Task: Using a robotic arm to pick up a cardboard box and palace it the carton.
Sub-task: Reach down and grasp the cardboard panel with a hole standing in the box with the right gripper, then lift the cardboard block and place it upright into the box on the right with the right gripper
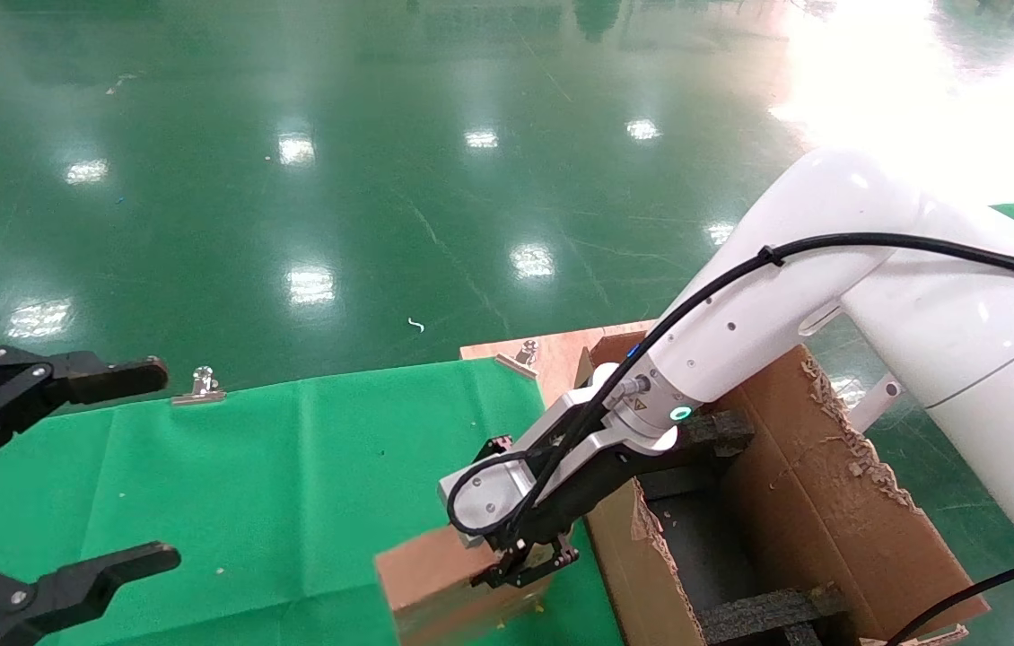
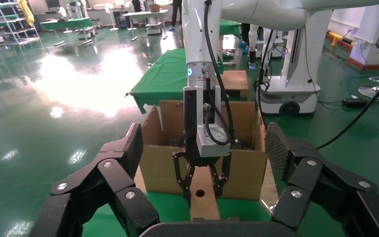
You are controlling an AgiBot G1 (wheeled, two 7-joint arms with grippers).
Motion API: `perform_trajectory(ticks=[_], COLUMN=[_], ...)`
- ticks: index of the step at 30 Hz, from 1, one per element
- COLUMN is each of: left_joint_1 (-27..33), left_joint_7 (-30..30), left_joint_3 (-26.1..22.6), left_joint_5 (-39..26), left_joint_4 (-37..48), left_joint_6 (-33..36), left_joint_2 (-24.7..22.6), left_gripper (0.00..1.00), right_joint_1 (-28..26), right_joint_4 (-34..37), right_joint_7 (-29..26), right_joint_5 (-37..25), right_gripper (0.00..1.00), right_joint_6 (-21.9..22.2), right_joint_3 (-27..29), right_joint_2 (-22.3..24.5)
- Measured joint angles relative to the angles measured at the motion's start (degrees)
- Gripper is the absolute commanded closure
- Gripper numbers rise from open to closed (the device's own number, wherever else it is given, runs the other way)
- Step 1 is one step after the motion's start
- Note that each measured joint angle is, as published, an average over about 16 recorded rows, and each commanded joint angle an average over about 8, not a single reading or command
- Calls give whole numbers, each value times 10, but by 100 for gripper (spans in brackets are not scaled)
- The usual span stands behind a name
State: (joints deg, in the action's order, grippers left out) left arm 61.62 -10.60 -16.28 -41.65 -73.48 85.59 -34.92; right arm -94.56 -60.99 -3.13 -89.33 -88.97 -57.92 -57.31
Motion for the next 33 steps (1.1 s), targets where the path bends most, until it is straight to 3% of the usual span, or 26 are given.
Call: perform_trajectory(ticks=[12,33], left_joint_1=[0,0], left_joint_7=[0,1], left_joint_3=[0,-1], left_joint_5=[0,1], left_joint_4=[0,1], left_joint_6=[0,0], left_joint_2=[0,0], left_gripper=[0,0], right_joint_1=[-32,-256], right_joint_4=[14,181], right_joint_7=[-1,78], right_joint_5=[10,57], right_gripper=[100,100], right_joint_6=[-3,-15], right_joint_3=[7,16], right_joint_2=[5,-7])
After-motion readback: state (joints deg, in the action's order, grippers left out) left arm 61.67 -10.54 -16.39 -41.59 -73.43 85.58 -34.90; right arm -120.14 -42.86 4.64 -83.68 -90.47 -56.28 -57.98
